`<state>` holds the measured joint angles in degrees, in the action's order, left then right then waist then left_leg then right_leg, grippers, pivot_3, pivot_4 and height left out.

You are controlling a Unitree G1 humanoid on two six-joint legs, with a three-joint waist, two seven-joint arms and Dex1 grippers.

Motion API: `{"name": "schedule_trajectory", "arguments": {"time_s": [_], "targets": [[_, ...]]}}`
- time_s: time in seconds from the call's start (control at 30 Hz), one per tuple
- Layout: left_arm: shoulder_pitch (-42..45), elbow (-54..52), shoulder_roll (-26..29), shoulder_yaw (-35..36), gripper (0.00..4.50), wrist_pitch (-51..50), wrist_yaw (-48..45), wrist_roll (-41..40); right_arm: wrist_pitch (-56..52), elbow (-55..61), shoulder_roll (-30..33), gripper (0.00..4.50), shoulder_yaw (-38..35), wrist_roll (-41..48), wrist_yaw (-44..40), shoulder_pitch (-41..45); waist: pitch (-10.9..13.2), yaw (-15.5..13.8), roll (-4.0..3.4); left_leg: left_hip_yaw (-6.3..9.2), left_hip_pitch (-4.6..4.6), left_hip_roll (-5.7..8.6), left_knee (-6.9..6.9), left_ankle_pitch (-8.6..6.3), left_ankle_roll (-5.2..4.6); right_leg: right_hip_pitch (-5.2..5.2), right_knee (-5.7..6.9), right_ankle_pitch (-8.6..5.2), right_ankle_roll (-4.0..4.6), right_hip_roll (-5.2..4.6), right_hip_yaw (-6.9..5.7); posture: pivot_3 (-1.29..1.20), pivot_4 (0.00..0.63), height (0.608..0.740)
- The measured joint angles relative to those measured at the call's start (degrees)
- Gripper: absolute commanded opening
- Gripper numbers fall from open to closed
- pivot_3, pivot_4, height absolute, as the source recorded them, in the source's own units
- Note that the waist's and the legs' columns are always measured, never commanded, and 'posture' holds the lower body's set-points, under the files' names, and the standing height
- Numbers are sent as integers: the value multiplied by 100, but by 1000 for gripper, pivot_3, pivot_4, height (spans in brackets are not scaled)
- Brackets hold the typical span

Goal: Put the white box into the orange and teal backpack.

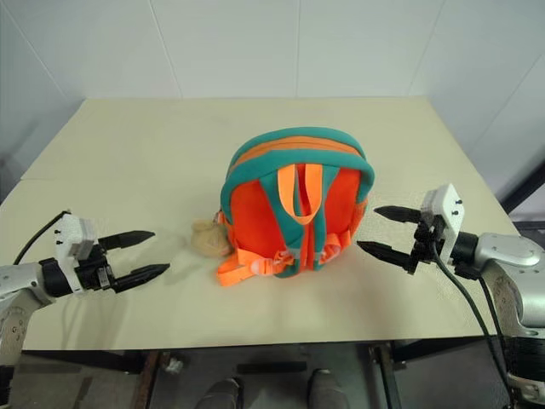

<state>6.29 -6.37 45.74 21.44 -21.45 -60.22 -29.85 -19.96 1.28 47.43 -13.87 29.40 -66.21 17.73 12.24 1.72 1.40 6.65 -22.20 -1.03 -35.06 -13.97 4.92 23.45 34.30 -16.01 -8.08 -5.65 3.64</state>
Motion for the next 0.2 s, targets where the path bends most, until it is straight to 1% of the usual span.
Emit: {"name": "schedule_trajectory", "arguments": {"time_s": [0.2], "targets": [[80,3,0,-133,4500,220,-96,18,618,-327,-2,4472,133,-384,-132,-136,0,6,-1,-3,-2,0,2,0,0,3,0,1,-3,0,2,0,150,740]]}}
